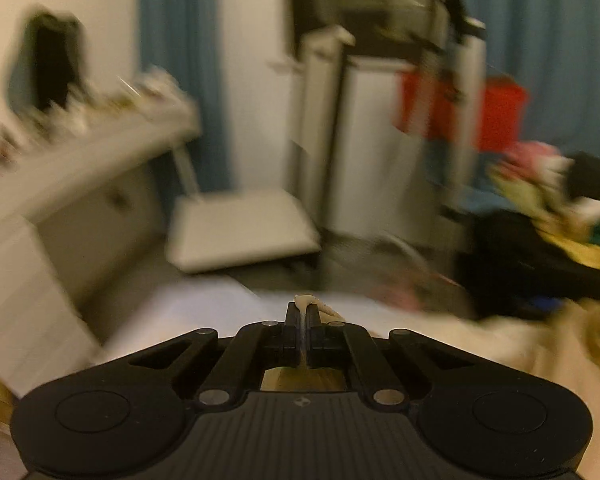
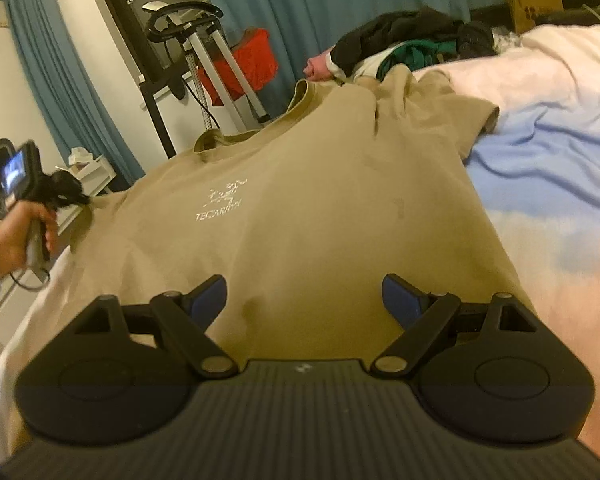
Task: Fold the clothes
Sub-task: 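Release the hem with the left gripper and smooth the T-shirt flat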
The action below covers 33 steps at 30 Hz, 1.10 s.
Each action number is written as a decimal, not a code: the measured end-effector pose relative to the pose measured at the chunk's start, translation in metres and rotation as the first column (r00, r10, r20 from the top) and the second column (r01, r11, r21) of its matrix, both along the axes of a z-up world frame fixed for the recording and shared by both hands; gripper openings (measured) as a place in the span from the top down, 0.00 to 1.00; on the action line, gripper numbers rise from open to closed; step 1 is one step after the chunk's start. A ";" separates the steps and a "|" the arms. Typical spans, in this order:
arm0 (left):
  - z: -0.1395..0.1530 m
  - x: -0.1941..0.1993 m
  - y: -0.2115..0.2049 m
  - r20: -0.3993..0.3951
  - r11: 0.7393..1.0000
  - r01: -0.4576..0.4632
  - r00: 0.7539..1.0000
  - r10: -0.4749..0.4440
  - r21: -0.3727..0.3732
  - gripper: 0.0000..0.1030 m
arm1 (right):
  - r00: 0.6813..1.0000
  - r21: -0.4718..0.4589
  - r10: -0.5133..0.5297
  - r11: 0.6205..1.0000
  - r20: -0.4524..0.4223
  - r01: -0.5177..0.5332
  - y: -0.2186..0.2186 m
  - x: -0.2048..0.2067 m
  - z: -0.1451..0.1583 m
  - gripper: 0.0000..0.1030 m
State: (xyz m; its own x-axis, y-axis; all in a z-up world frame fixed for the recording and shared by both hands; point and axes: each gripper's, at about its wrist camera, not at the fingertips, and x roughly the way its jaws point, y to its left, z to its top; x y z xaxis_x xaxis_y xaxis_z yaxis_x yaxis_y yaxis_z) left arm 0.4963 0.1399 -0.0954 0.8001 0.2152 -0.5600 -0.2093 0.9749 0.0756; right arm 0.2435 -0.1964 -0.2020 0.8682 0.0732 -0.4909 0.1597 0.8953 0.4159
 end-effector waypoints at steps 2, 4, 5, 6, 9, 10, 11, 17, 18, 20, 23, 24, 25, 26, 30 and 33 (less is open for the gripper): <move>-0.001 0.007 0.001 -0.028 0.999 -0.034 0.999 0.034 -0.004 0.97 | 1.000 -0.011 -0.001 1.000 0.002 0.001 0.001 0.001 0.000 0.16; -0.005 0.002 0.003 -0.050 0.998 -0.043 0.998 0.041 -0.037 0.89 | 1.000 -0.022 -0.003 1.000 0.004 0.003 0.002 0.002 -0.001 0.16; -0.007 -0.004 0.003 -0.058 0.998 -0.041 0.998 0.038 -0.052 0.85 | 1.000 -0.026 -0.002 1.000 0.005 0.002 0.003 0.002 -0.001 0.16; -0.007 -0.012 0.004 -0.067 0.998 -0.033 0.997 0.030 -0.051 0.72 | 1.000 -0.031 0.001 1.000 0.009 -0.001 0.004 0.001 0.001 0.16; -0.001 -0.054 0.012 -0.109 0.997 0.019 0.994 -0.026 -0.071 0.55 | 1.000 -0.053 0.007 0.999 0.021 -0.006 0.006 0.000 0.004 0.16; 0.001 -0.072 0.017 -0.127 0.995 0.043 0.990 -0.055 -0.094 0.53 | 1.000 -0.061 0.008 0.998 0.027 -0.006 0.006 -0.001 0.006 0.16; 0.003 -0.092 0.022 -0.151 0.989 0.073 0.984 -0.093 -0.131 0.53 | 0.999 -0.065 0.008 0.998 0.032 -0.006 0.007 -0.001 0.007 0.16; -0.003 -0.229 0.049 -0.322 0.889 0.207 0.879 -0.352 -0.408 0.46 | 0.997 -0.076 0.018 0.997 0.071 -0.013 0.012 -0.017 0.020 0.16; -0.009 -0.249 0.052 -0.352 0.864 0.220 0.846 -0.400 -0.453 0.43 | 0.997 -0.077 0.021 0.997 0.079 -0.014 0.013 -0.021 0.023 0.16; -0.018 -0.286 0.054 -0.392 0.834 0.249 0.793 -0.468 -0.492 0.43 | 0.996 -0.087 0.023 0.996 0.090 -0.015 0.016 -0.032 0.028 0.16; -0.025 -0.328 0.056 -0.425 0.821 0.303 0.739 -0.523 -0.483 0.43 | 0.995 -0.111 0.024 0.994 0.101 -0.013 0.019 -0.050 0.037 0.16; -0.026 -0.336 0.058 -0.433 0.813 0.328 0.718 -0.545 -0.481 0.43 | 0.994 -0.118 0.023 0.993 0.103 -0.010 0.021 -0.056 0.040 0.16; -0.027 -0.343 0.060 -0.437 0.797 0.354 0.692 -0.575 -0.489 0.43 | 0.995 -0.119 0.014 0.993 0.099 -0.002 0.022 -0.062 0.043 0.16; -0.027 -0.350 0.062 -0.438 0.779 0.377 0.665 -0.605 -0.501 0.43 | 0.996 -0.118 0.001 0.993 0.094 0.010 0.024 -0.067 0.046 0.16; -0.028 -0.374 0.058 -0.432 0.696 0.484 0.552 -0.713 -0.531 0.43 | 0.996 -0.134 -0.045 0.989 0.083 0.056 0.033 -0.085 0.059 0.16; -0.030 -0.384 0.047 -0.465 0.684 0.550 0.502 -0.729 -0.479 0.44 | 0.994 -0.191 -0.070 0.978 0.089 0.086 0.043 -0.089 0.069 0.16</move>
